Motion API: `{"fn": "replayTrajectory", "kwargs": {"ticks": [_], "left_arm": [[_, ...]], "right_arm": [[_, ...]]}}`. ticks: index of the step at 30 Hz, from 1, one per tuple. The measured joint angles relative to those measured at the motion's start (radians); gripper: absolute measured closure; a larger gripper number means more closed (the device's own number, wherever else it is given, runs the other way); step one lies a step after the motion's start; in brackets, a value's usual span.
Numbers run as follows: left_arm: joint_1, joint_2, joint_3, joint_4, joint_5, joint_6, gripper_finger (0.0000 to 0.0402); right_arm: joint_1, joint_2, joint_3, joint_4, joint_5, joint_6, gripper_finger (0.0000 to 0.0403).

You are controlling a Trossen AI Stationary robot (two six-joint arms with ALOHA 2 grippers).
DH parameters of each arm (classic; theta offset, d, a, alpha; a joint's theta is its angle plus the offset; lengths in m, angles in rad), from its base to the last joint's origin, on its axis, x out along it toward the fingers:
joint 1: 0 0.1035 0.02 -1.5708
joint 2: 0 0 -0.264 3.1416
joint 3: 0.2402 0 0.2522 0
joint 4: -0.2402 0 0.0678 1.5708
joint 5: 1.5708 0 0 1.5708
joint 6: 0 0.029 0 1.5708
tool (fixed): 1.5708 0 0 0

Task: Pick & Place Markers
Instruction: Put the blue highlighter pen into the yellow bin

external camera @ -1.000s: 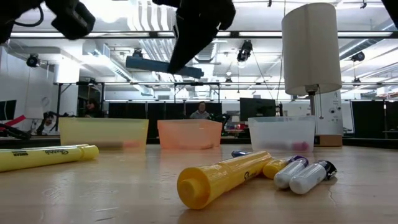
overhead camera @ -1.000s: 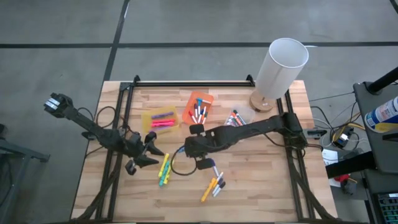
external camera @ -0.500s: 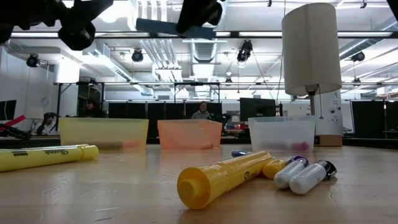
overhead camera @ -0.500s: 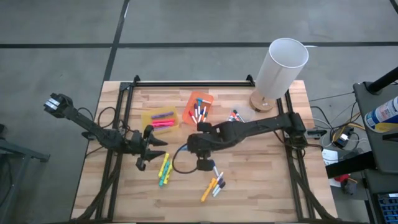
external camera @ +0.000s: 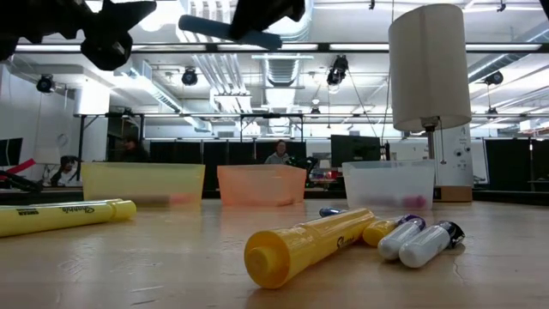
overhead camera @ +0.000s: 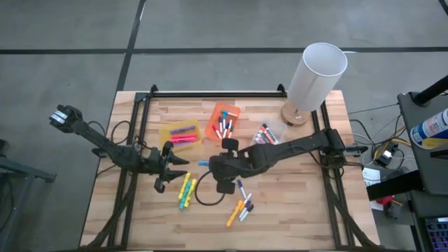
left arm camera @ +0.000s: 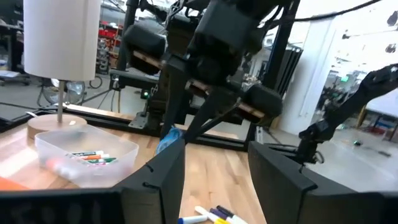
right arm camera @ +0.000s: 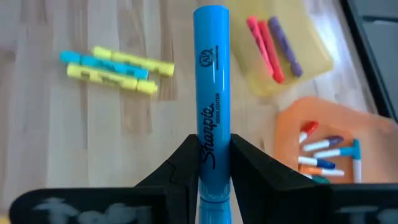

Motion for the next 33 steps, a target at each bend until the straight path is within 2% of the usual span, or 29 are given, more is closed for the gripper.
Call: {"fn": "replayTrajectory", "kwargs": {"ticks": [8, 13, 17, 33], "left_arm": [[-0.001, 0.059, 0.017, 0.027, -0.023, 0.033, 0.0232], [-0.001, 0.101, 0.033, 0.027, -0.16, 0.028, 0.0232], [0.0, 0.129, 0.045, 0.027, -0.247, 0.006, 0.0232], [0.002, 0.201, 0.16, 0.027, -0.225, 0.03, 0.0232]], "right_arm": [[-0.012, 0.0, 0.014, 0.069, 0.042, -0.027, 0.0333], [-0.011, -0.001, 0.016, 0.075, 0.114, -0.034, 0.0333], [-0.011, -0.001, 0.02, 0.119, 0.119, -0.062, 0.0333], [-0.011, 0.001, 0.017, 0.19, 0.054, -0.105, 0.0333]]}}
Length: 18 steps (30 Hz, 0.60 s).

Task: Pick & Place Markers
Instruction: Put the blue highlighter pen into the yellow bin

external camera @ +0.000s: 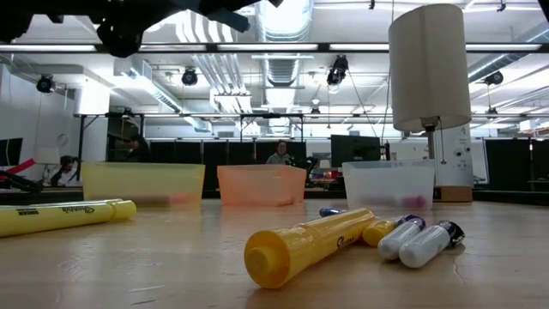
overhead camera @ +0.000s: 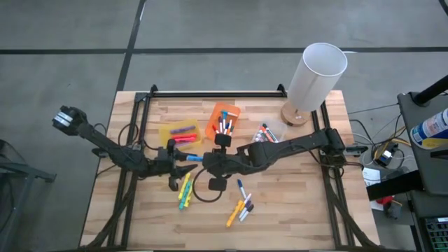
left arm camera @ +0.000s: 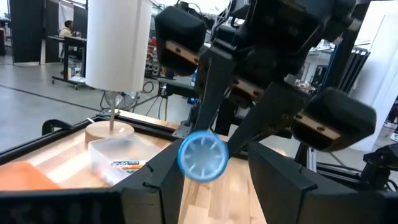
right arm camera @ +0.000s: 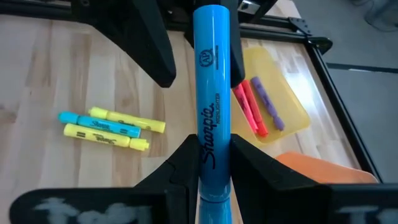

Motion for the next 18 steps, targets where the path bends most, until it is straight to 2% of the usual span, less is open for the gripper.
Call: {"fn": "replayTrajectory", "kwargs": {"ticks": [9, 12, 18], "left_arm": [[0.0, 0.025, 0.012, -0.004, 0.0, -0.017, 0.0239], [0.0, 0.024, 0.012, -0.008, -0.001, -0.027, 0.0266], [0.0, 0.022, 0.013, -0.007, -0.002, -0.038, 0.0348]], "right_arm": [[0.003, 0.0, -0.007, 0.004, -0.003, 0.003, 0.0333], [0.003, 0.0, -0.011, 0.003, -0.003, 0.003, 0.0333], [0.003, 0.0, -0.014, 0.004, -0.019, -0.004, 0.0333]]}}
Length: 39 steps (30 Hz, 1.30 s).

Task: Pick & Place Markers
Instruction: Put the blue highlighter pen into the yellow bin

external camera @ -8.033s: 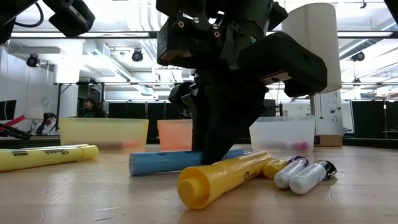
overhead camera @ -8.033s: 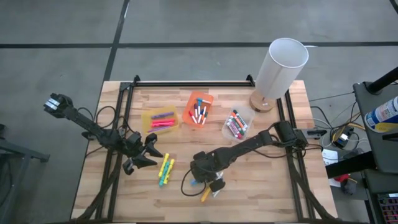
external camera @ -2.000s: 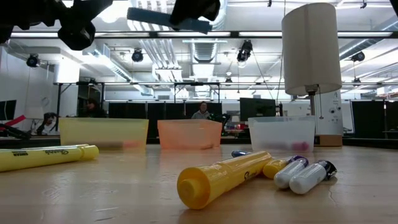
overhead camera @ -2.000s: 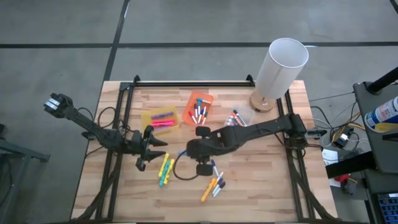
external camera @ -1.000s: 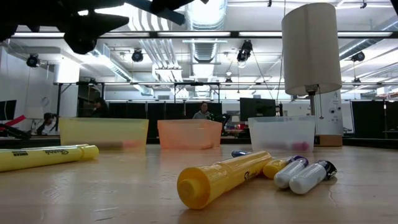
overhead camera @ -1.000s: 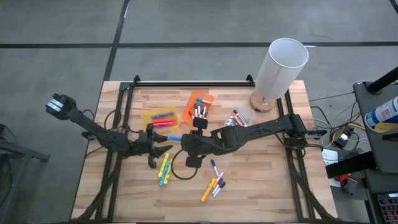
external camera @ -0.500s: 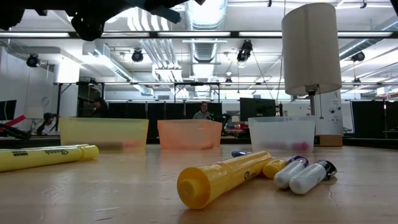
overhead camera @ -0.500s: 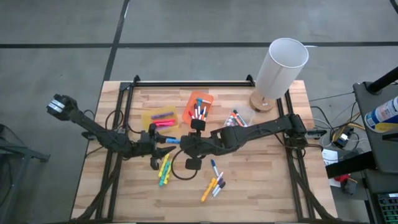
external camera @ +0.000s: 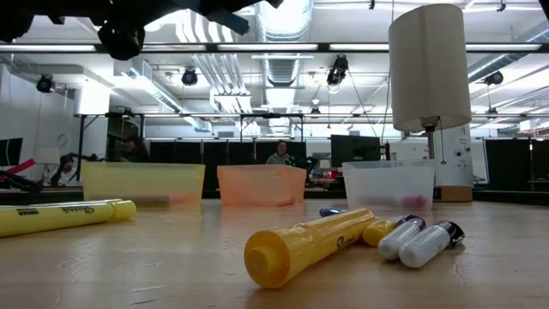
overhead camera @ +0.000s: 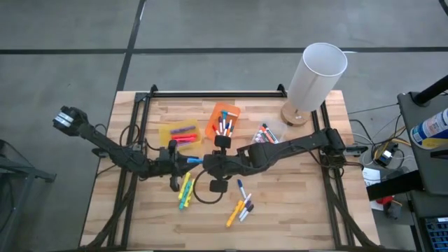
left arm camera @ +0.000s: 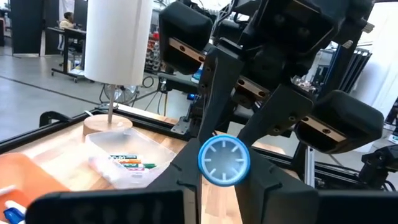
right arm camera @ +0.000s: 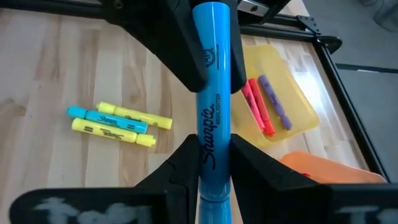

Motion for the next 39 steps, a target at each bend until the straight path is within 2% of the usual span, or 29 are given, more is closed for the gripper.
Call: {"fn": "replayTrajectory", "kwargs": {"ticks": [5, 9, 13, 17, 20, 23, 26, 31, 35, 39], "left_arm": [[0.002, -0.002, 0.0, 0.003, -0.007, 0.007, 0.0348], [0.002, -0.017, -0.001, 0.0, -0.041, 0.034, 0.0348], [0.001, -0.059, -0.002, -0.086, -0.084, 0.034, 0.0347], [0.003, -0.116, -0.002, -0.22, -0.187, 0.029, 0.0339], [0.003, -0.159, -0.002, -0.366, -0.307, 0.017, 0.0338], [0.01, -0.202, -0.007, -0.515, -0.449, -0.063, 0.0338], [0.031, -0.237, -0.019, -0.654, -0.518, -0.17, 0.0338], [0.091, -0.285, -0.052, -0.784, -0.486, -0.302, 0.0338], [0.146, -0.308, -0.102, -0.802, -0.468, -0.377, 0.0337], [0.215, -0.332, -0.153, -0.805, -0.374, -0.474, 0.0337]], "right_arm": [[-0.001, 0.0, -0.005, 0.008, 0.002, -0.028, 0.0318], [-0.002, 0.0, -0.006, -0.016, 0.005, -0.043, 0.0276], [-0.002, 0.0, -0.002, -0.08, 0.006, -0.077, 0.0224], [-0.002, 0.0, 0.015, -0.153, 0.004, -0.09, 0.0186], [0.001, 0.0, 0.021, -0.188, 0.001, -0.076, 0.017], [-0.001, 0.0, 0.021, -0.192, 0.001, -0.066, 0.0162], [-0.002, 0.0, 0.017, -0.191, 0.001, -0.055, 0.0158], [0.0, 0.0, 0.012, -0.191, 0.001, -0.042, 0.0163], [0.0, -0.001, 0.01, -0.191, 0.001, -0.02, 0.0165], [0.004, -0.001, 0.002, -0.19, 0.0, -0.011, 0.0163]]}}
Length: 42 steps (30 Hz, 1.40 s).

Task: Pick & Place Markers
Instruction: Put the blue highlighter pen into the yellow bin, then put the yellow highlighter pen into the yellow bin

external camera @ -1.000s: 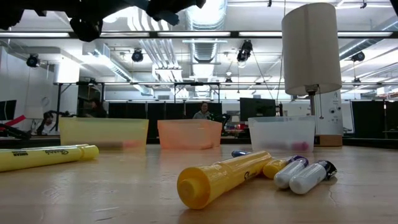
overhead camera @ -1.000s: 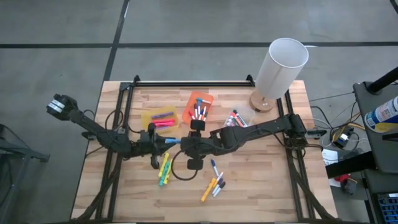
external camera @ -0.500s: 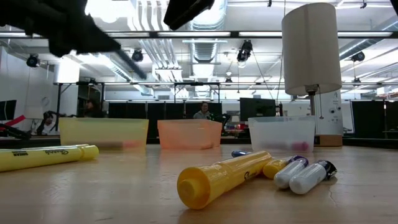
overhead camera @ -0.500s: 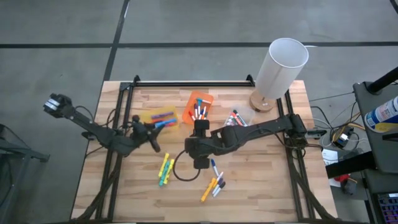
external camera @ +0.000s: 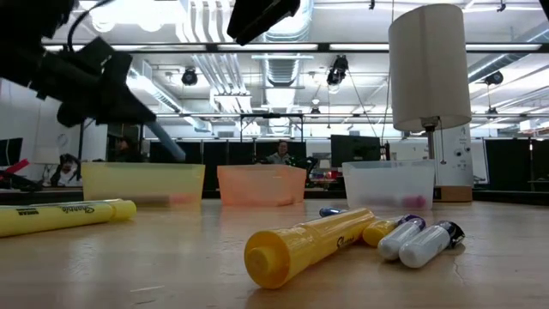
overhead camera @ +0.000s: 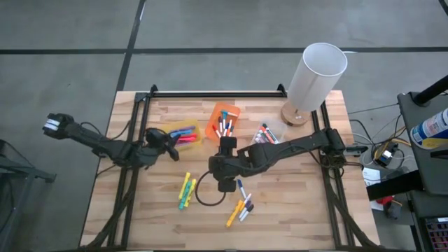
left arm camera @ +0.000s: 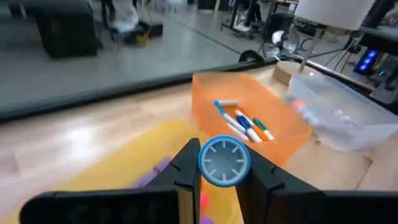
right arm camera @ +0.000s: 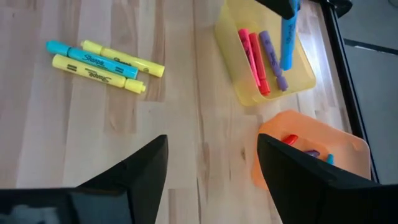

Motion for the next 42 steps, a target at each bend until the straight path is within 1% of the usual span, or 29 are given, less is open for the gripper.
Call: {"fn": "replayTrajectory", "kwargs": {"ticks": [4, 8, 11, 14, 18, 24, 28, 30, 34, 37, 39, 42], "left_arm": [[0.068, -0.016, -0.042, -0.001, 0.071, -0.107, 0.0337], [0.148, -0.023, -0.069, -0.005, 0.17, -0.175, 0.0336], [0.201, -0.022, -0.08, -0.008, 0.219, -0.225, 0.0334], [0.246, -0.022, -0.088, -0.012, 0.276, -0.249, 0.0319], [0.28, -0.02, -0.088, -0.011, 0.347, -0.24, 0.0283], [0.282, -0.021, -0.088, -0.011, 0.356, -0.244, 0.0236], [0.277, -0.024, -0.07, 0.003, 0.364, -0.224, 0.0229], [0.274, -0.027, -0.054, 0.026, 0.4, -0.187, 0.0228], [0.269, -0.031, -0.025, 0.094, 0.531, -0.119, 0.0227], [0.256, -0.032, -0.017, 0.2, 0.65, -0.084, 0.0227], [0.242, -0.032, -0.018, 0.284, 0.725, -0.071, 0.0227], [0.208, -0.032, -0.019, 0.378, 0.779, -0.06, 0.0227]], "right_arm": [[0.001, 0.0, -0.004, 0.001, 0.0, 0.011, 0.0161], [0.003, 0.0, -0.008, 0.003, 0.0, 0.011, 0.0165], [0.004, 0.0, -0.01, 0.004, -0.001, 0.011, 0.0168], [0.005, -0.001, -0.016, 0.006, -0.001, 0.019, 0.0167], [0.004, -0.001, -0.023, 0.007, -0.002, 0.037, 0.0164], [0.004, -0.001, -0.038, 0.027, -0.002, 0.037, 0.0165], [0.004, -0.002, -0.084, 0.077, 0.0, 0.041, 0.0168], [0.002, -0.002, -0.113, 0.107, -0.003, 0.036, 0.0167], [0.002, -0.002, -0.172, 0.137, -0.024, -0.071, 0.017], [0.003, -0.002, -0.204, 0.141, -0.112, -0.149, 0.0176], [0.004, -0.002, -0.221, 0.147, -0.158, -0.142, 0.018], [0.003, -0.002, -0.238, 0.143, -0.193, -0.035, 0.0183]]}}
